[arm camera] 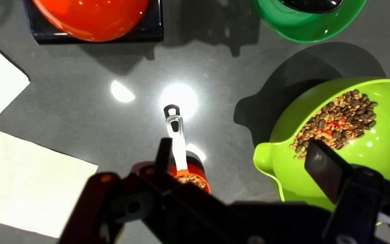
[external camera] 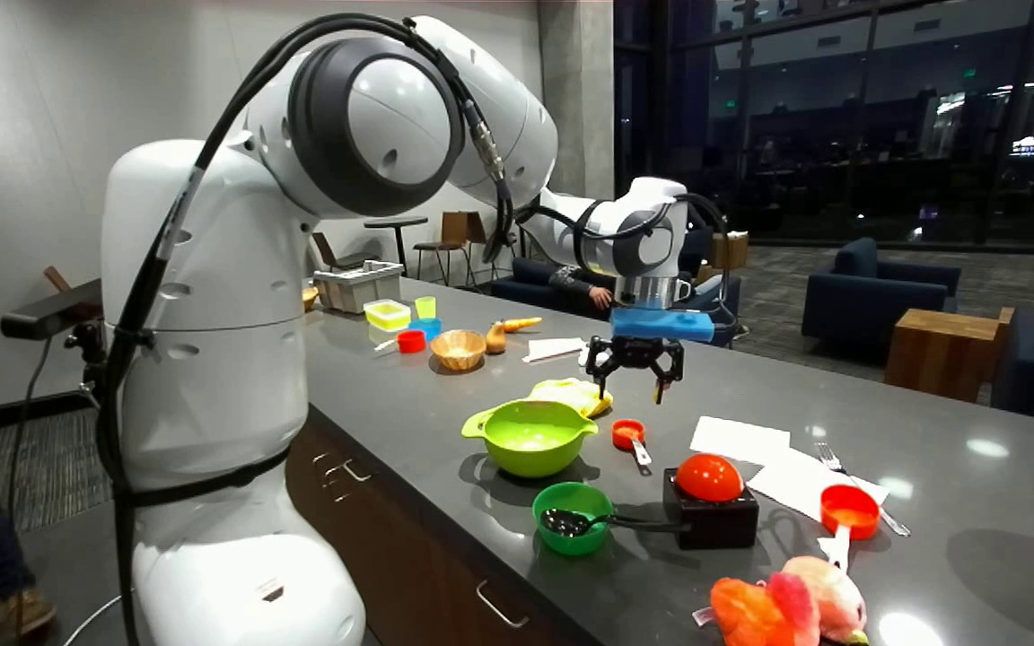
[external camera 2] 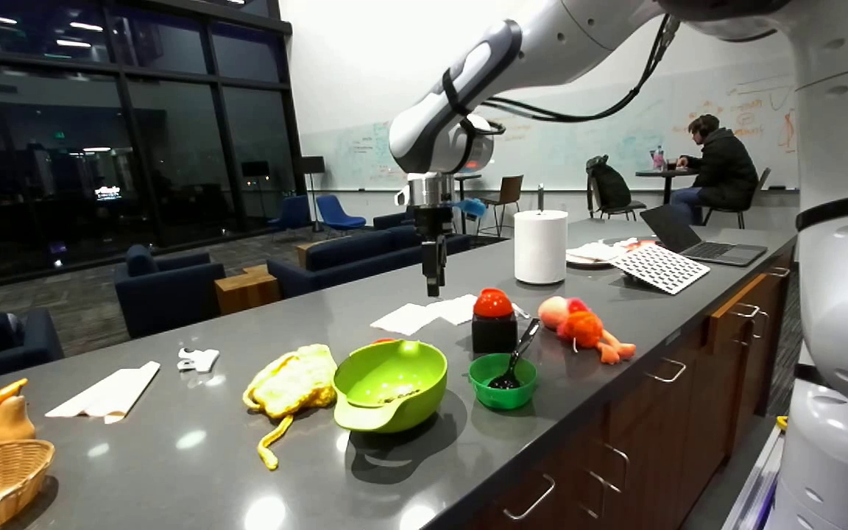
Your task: Empty the contents of the smaller measuring cup into the green bowl
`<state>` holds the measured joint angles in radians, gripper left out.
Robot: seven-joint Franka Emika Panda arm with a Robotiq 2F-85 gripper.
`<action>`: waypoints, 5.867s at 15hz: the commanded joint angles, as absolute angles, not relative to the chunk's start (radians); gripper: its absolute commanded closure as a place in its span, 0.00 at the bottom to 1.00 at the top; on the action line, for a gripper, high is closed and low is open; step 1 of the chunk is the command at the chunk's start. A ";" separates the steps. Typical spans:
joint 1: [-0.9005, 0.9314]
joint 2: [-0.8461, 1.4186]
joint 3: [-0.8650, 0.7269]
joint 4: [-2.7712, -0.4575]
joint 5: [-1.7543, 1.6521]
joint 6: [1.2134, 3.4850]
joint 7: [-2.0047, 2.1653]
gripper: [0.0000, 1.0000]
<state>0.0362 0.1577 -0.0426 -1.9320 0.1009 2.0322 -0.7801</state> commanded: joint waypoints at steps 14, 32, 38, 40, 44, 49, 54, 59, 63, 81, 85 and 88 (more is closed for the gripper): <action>-0.059 0.455 0.041 -1.565 0.105 1.910 -0.993 0.00; -0.033 0.377 0.053 -1.788 -0.024 2.189 -0.664 0.00; -0.045 0.436 0.065 -1.724 -0.013 2.160 -0.682 0.00; -0.047 0.438 0.065 -1.723 -0.013 2.160 -0.682 0.00; -0.042 0.457 0.062 -1.708 -0.022 2.144 -0.670 0.00; -0.042 0.512 0.073 -1.689 -0.020 2.148 -0.682 0.00; -0.042 0.566 0.088 -1.655 -0.019 2.145 -0.691 0.00; -0.023 0.610 0.083 -1.626 -0.059 2.159 -0.669 0.00; -0.014 0.630 0.082 -1.620 -0.096 2.175 -0.660 0.00; 0.005 0.676 0.095 -1.508 -0.145 2.099 -0.691 0.96; 0.032 0.656 0.090 -1.492 -0.169 2.030 -0.681 0.96; 0.057 0.639 0.086 -1.473 -0.206 1.971 -0.671 0.96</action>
